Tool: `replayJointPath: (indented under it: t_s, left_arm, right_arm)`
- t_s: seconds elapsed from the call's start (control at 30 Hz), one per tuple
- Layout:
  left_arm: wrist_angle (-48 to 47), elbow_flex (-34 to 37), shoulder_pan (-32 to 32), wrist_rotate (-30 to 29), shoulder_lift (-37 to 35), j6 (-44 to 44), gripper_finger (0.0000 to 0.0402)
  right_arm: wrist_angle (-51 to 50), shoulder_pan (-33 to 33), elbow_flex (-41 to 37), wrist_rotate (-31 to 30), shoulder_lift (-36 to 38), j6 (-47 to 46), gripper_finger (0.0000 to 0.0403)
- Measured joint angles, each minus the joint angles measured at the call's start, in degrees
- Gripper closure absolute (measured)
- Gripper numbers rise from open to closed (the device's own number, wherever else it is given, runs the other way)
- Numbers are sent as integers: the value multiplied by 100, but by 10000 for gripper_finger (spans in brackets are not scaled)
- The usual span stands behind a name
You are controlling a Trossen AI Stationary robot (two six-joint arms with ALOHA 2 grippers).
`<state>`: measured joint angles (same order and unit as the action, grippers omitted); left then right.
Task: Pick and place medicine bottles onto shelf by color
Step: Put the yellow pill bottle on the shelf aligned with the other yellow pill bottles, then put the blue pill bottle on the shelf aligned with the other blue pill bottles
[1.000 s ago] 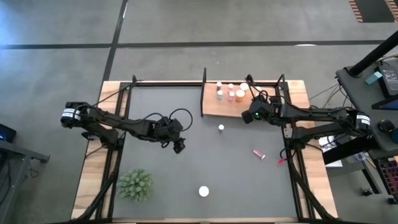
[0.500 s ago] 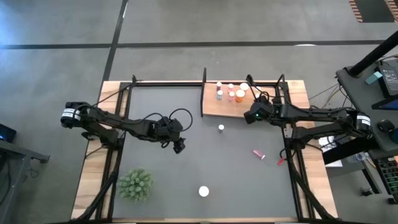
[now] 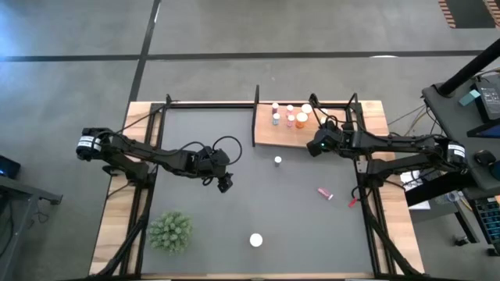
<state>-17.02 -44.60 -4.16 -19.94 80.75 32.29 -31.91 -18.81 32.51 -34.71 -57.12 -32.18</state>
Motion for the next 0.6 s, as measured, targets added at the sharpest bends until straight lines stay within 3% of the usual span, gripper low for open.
replayJointPath:
  t_s: [0.27,0.6]
  left_arm:
    - [0,0,0,-2,2,0,139]
    - [2,0,0,-2,1,0,139]
  right_arm:
    - [1,0,52,11,4,188,237]
    - [-525,2,820,41,7,527,203]
